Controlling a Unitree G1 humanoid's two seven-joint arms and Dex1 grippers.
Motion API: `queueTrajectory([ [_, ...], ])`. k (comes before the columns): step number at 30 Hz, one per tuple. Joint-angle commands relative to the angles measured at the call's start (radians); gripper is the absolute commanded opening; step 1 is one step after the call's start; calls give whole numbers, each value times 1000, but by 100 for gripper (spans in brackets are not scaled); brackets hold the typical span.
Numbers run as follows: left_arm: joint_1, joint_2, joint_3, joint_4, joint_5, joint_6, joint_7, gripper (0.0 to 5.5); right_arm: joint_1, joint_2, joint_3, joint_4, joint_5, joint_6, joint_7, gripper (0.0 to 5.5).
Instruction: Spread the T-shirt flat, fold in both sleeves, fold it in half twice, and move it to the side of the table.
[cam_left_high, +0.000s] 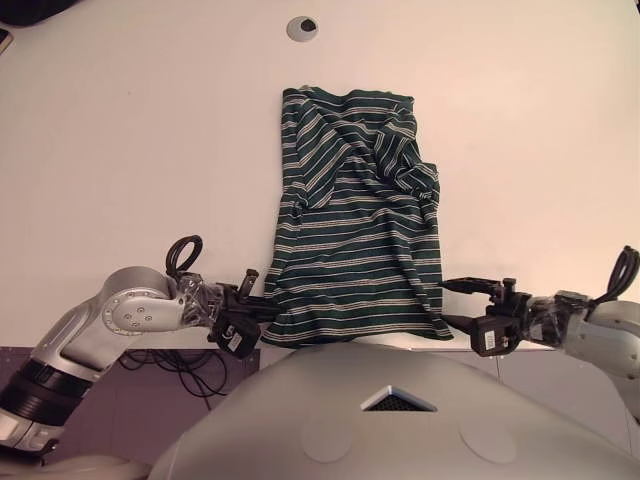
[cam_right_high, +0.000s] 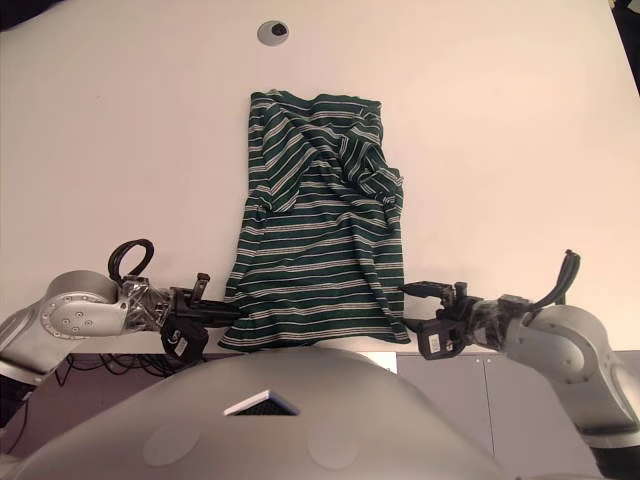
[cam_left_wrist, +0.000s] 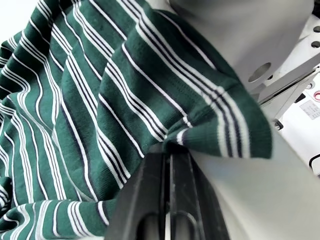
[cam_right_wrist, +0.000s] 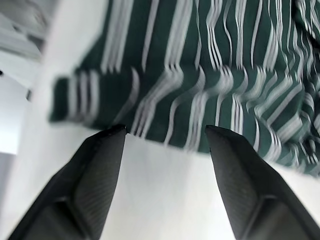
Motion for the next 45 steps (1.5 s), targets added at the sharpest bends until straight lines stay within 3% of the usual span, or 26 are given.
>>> queueTrajectory([
  [1, 8, 11, -38, 99, 100, 72, -16, 2, -15, 7, 69, 9, -4, 25, 17, 292],
  [4, 3, 13, -46, 105, 87, 73, -11, 2, -43, 8, 108, 43, -22, 19, 3, 292],
  [15, 8, 28, -61, 108, -25, 111, -37, 0, -111, 24, 161, 140, -41, 27, -97, 85],
  [19, 29, 52, -36, 57, -191, 172, -73, 0, -120, 43, 132, 121, 94, 111, -99, 9],
  [28, 104, 99, 60, -75, -499, 322, -169, 0, -9, 2, 86, 27, 346, 255, 13, 4],
  [32, 202, 162, 160, -124, -686, 371, -268, 0, 66, -25, 22, -39, 515, 333, 102, 4],
  [38, 292, 158, 282, -196, -784, 422, -307, 0, 59, -14, -32, -105, 675, 413, 153, 4],
  [40, 263, 110, 314, -196, -786, 455, -242, 0, -12, 26, -52, -111, 747, 462, 115, 4],
  [45, -16, -82, 293, -125, -797, 665, 16, 0, -264, 137, -70, -62, 886, 597, -32, 4],
])
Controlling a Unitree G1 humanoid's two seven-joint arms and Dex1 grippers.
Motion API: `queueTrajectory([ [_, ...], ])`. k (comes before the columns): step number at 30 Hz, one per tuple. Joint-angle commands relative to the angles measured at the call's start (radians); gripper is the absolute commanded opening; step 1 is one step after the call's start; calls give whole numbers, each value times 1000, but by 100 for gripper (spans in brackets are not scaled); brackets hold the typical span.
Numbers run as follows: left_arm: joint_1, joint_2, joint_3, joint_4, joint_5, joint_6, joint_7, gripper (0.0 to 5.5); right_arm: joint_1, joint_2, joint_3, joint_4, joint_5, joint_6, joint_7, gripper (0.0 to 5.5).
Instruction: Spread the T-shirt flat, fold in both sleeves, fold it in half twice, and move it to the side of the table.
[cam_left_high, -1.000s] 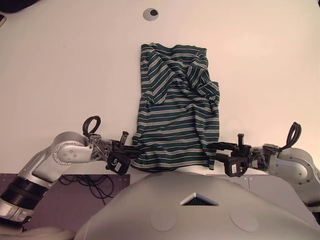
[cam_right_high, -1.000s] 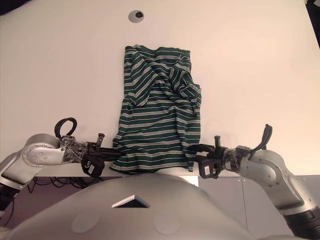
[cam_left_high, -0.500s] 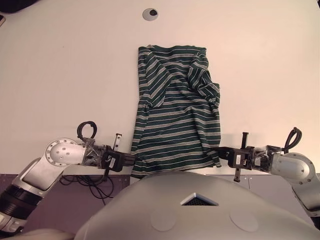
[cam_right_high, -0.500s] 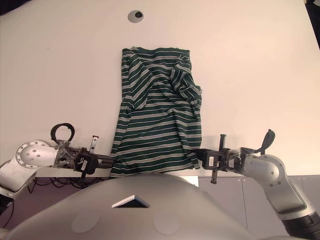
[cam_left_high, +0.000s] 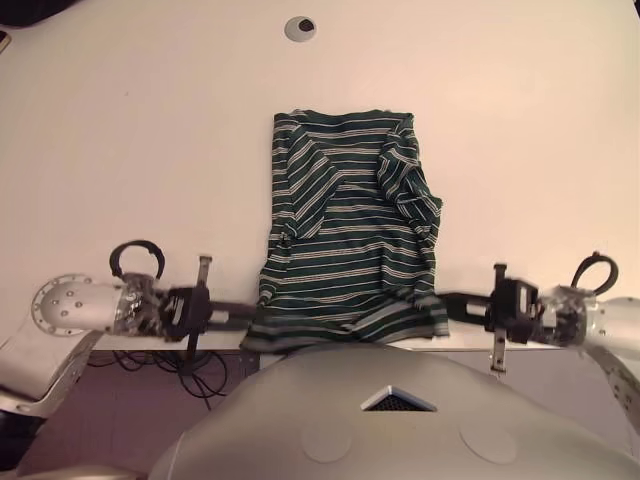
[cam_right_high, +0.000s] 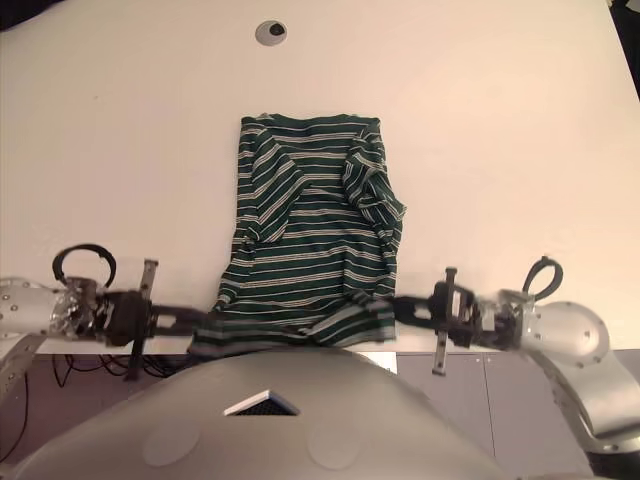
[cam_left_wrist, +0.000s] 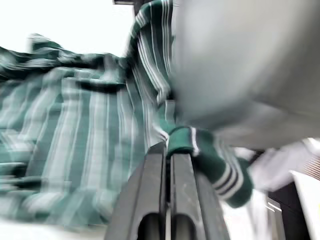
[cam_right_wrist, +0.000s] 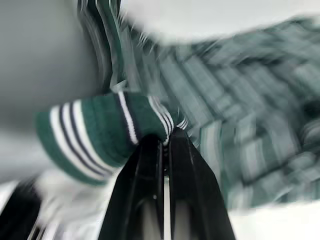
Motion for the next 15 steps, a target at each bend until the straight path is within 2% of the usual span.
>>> queueTrajectory([
  [1, -221, -122, -27, 82, 24, 155, 159, 0, -186, 74, -6, 52, 75, 95, -98, 4],
  [6, -473, -281, -89, 209, 47, 337, 276, 0, -465, 181, 14, 216, 110, 229, -215, 4],
  [9, -670, -409, -145, 400, 107, 420, 325, 0, -642, 238, 57, 410, 53, 291, -259, 4],
  [15, -910, -593, -148, 802, 222, 389, 369, 0, -942, 383, 110, 881, -42, 302, -240, 4],
])
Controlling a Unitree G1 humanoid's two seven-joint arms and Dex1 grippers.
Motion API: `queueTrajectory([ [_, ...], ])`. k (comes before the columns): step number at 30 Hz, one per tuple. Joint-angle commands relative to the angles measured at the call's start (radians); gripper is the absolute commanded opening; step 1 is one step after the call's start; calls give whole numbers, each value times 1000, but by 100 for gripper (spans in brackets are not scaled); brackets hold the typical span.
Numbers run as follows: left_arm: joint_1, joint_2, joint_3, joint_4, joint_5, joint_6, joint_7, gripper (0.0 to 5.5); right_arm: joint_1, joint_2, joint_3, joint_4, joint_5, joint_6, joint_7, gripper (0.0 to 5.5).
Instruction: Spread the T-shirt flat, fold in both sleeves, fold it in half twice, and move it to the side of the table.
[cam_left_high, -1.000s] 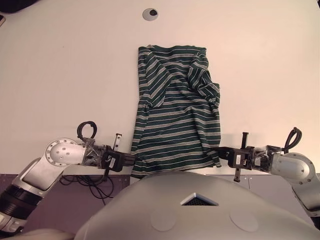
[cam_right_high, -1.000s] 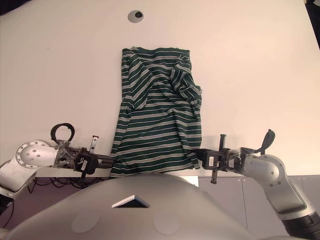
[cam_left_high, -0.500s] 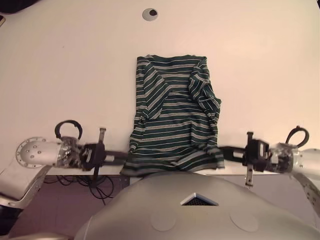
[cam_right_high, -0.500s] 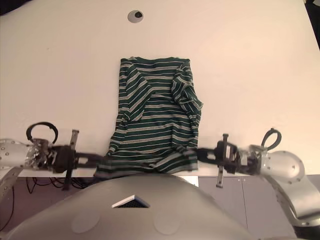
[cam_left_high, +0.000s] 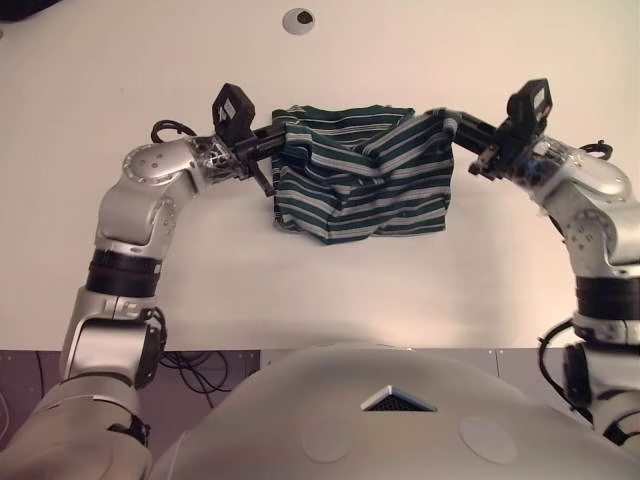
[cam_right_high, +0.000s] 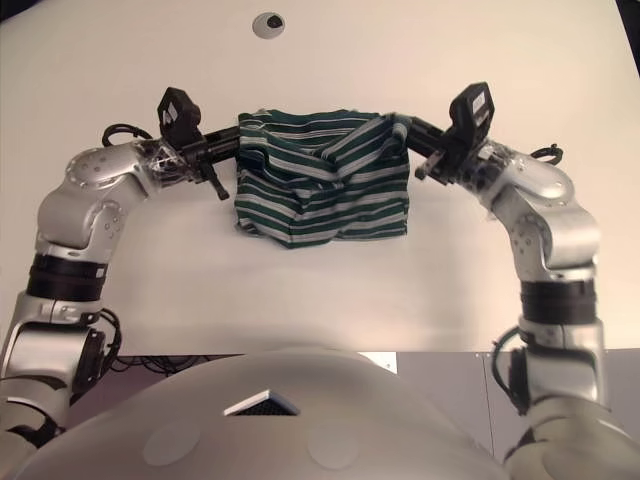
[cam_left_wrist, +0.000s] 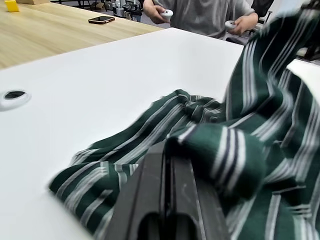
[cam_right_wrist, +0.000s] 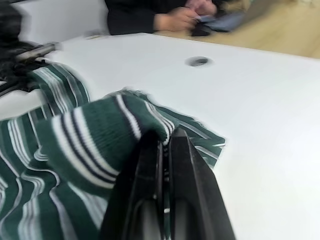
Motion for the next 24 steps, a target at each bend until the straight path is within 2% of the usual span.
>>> queueTrajectory([
  [1, -125, -92, 24, 216, 53, -32, 30, 0, -145, 79, 9, 241, -47, -10, 23, 4],
  [4, -199, -137, 51, 366, 90, -62, 58, 0, -229, 126, 9, 415, -89, -22, 37, 4],
  [11, -314, -191, 152, 646, 139, -122, 136, 101, -361, 211, -56, 737, -142, -66, 31, 128],
  [17, -360, -205, 228, 815, 172, -203, 190, 101, -467, 206, -222, 977, -98, -34, -66, 136],
  [20, -362, -202, 242, 860, 207, -293, 223, 101, -476, 192, -272, 1011, -101, -32, -85, 136],
  [22, -347, -206, 262, 826, 204, -390, 195, 101, -468, 187, -291, 1002, -115, -69, -107, 136],
  [24, -282, -217, 244, 684, 192, -496, 95, 74, -444, 186, -291, 942, -146, -160, -123, 139],
])
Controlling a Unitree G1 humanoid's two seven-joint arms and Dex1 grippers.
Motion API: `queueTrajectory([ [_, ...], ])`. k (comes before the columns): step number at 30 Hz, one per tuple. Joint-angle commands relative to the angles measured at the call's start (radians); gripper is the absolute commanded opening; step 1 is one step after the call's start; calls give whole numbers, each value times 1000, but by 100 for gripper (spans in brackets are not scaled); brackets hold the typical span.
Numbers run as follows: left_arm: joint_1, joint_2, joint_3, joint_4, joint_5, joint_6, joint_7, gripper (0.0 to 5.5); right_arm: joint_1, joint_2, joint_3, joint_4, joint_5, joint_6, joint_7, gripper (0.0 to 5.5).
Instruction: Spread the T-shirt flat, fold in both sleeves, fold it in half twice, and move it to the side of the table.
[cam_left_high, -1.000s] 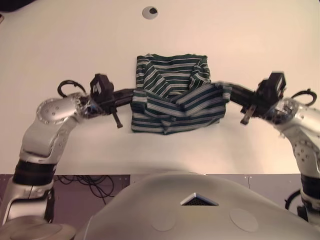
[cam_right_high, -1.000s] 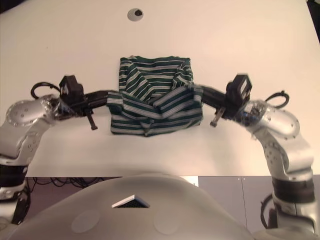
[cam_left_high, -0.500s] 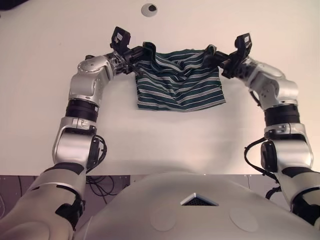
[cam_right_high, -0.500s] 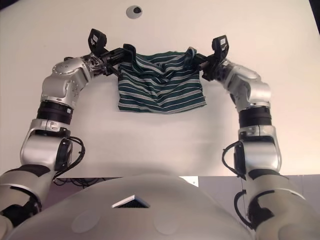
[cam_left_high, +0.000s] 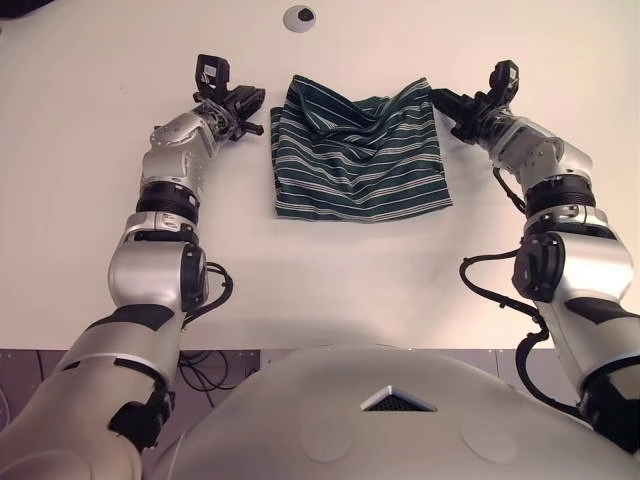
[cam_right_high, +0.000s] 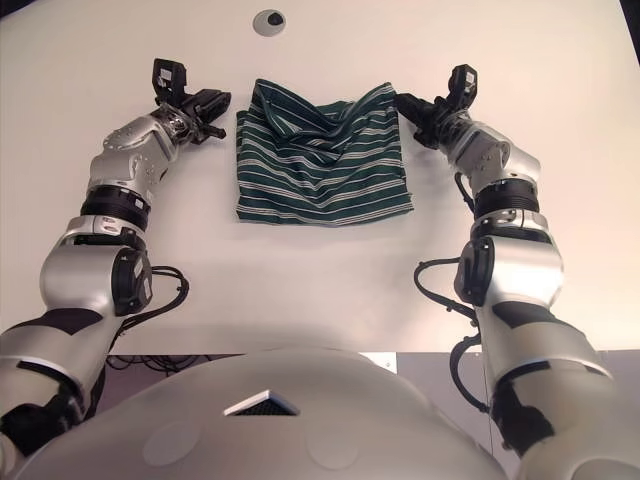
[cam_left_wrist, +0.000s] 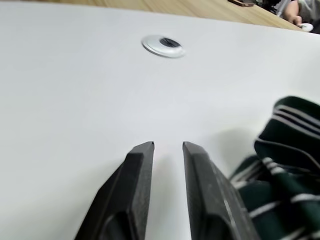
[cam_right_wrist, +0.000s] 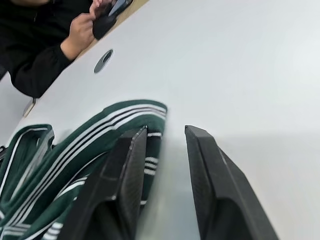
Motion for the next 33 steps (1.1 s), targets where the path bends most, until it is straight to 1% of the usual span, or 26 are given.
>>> queueTrajectory([
  [1, 102, -15, -32, -242, 0, -170, -153, 61, 47, -25, 6, -104, -65, -162, -24, 139],
  [3, 182, -19, -93, -396, 12, -192, -228, 28, 114, -14, 76, -225, -138, -285, 17, 139],
  [5, 269, -6, -174, -561, 26, -169, -303, 0, 196, -7, 173, -345, -220, -381, 78, 96],
  [6, 310, 7, -215, -635, 38, -151, -337, 0, 233, -8, 221, -391, -265, -422, 98, 85],
  [8, 374, 38, -299, -743, 84, -107, -380, 0, 285, -15, 307, -438, -354, -486, 113, 43],
  [10, 403, 56, -350, -776, 138, -73, -380, 0, 305, -21, 355, -447, -414, -517, 112, 4],
  [12, 399, 61, -375, -739, 203, -57, -336, 0, 309, -25, 388, -431, -466, -533, 97, 4],
  [16, 369, 66, -391, -604, 311, -76, -242, 0, 317, -38, 462, -384, -590, -565, 41, 4],
  [19, 384, 102, -368, -542, 335, -75, -206, 0, 347, -78, 534, -373, -702, -569, -12, 4],
  [22, 433, 175, -320, -538, 309, -58, -230, 0, 441, -174, 595, -469, -795, -545, 4, 4],
  [24, 460, 229, -297, -524, 302, -69, -250, 0, 541, -272, 633, -607, -834, -531, 69, 4],
  [26, 476, 269, -285, -520, 297, -93, -273, 0, 652, -364, 662, -772, -825, -515, 162, 4],
  [29, 470, 287, -274, -528, 278, -122, -298, 0, 827, -459, 703, -1040, -712, -482, 296, 4],
  [30, 464, 282, -274, -535, 272, -130, -303, 0, 873, -467, 712, -1114, -666, -466, 313, 4],
  [33, 454, 257, -283, -558, 258, -172, -311, 0, 925, -426, 689, -1233, -546, -410, 289, 4],
])
